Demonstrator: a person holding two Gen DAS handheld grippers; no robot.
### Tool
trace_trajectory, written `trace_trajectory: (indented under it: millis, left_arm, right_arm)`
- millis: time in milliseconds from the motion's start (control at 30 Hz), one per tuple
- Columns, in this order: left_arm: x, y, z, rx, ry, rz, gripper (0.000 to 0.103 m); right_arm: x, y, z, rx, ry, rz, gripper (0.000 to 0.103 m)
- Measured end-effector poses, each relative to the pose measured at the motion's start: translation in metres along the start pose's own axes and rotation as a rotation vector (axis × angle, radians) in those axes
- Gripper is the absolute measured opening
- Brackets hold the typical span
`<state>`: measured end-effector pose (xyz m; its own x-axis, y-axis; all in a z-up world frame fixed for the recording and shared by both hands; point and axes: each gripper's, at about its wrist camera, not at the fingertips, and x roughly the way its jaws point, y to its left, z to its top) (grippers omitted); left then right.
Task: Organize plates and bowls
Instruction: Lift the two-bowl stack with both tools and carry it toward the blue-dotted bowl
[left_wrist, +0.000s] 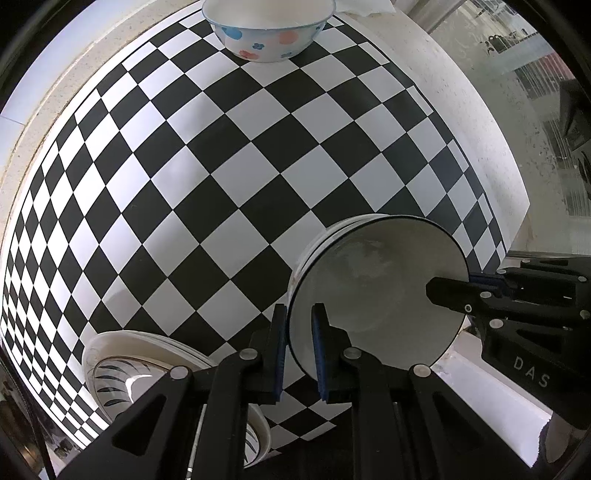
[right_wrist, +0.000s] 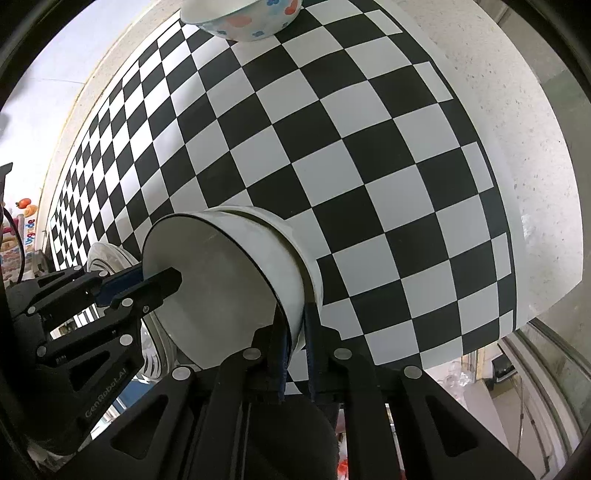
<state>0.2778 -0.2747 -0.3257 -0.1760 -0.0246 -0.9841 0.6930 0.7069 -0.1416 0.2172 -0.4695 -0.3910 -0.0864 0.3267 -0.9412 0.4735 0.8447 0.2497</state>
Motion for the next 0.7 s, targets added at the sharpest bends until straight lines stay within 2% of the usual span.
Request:
trace_trajectory:
  millis: [100,700]
  left_arm:
    - [-0.0026,-0.0001,-0.0014,0.005,-0.002,0.001,0.012]
    - [-0.0066,-0.0014,-0.0029,-0.009,-0.023,0.016,0.012]
  right_arm:
    - [-0.0013,-0.0026,-0.0022,-0.004,0.000,-0.021,0.014]
    - [-0.0044,-0.0056,-0.0061,-0.009,0.003,0.004,0.014]
